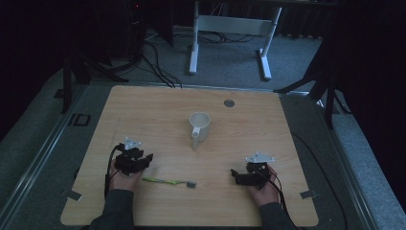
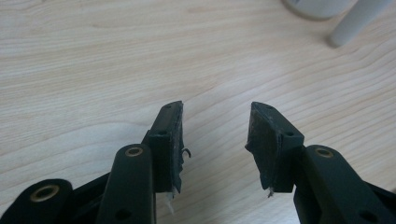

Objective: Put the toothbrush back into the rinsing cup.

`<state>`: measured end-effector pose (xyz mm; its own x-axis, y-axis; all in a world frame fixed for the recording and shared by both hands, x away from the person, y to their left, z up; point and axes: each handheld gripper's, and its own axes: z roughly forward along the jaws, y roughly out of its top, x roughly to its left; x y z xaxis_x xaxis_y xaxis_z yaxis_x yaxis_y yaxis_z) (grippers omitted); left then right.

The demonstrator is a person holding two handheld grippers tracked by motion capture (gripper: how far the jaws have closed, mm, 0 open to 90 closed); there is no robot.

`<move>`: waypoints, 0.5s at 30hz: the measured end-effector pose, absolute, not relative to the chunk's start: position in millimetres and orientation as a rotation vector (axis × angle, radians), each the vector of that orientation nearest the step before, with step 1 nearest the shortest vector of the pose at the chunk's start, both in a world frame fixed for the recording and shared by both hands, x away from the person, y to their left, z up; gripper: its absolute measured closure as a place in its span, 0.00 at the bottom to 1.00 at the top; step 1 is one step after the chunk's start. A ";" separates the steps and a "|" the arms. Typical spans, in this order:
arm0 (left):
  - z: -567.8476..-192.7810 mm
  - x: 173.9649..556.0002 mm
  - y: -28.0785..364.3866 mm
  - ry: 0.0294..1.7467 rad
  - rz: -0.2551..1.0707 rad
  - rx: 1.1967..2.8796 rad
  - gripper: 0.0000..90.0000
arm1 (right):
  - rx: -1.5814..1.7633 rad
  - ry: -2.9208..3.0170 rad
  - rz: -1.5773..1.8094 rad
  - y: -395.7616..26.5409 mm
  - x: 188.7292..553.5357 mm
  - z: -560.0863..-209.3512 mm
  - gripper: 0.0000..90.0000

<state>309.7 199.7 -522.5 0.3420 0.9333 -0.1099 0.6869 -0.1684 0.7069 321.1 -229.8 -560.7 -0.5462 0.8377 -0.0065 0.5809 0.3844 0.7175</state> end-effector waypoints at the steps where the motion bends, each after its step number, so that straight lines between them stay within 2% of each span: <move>1: -521.3 309.0 200.0 1.414 0.465 1.931 0.62 | 1.231 2.280 0.960 -229.8 321.1 -560.7 0.15; 15: -502.2 301.5 194.2 1.311 0.502 1.957 0.59 | 1.232 2.282 0.960 -229.0 322.6 -560.6 0.15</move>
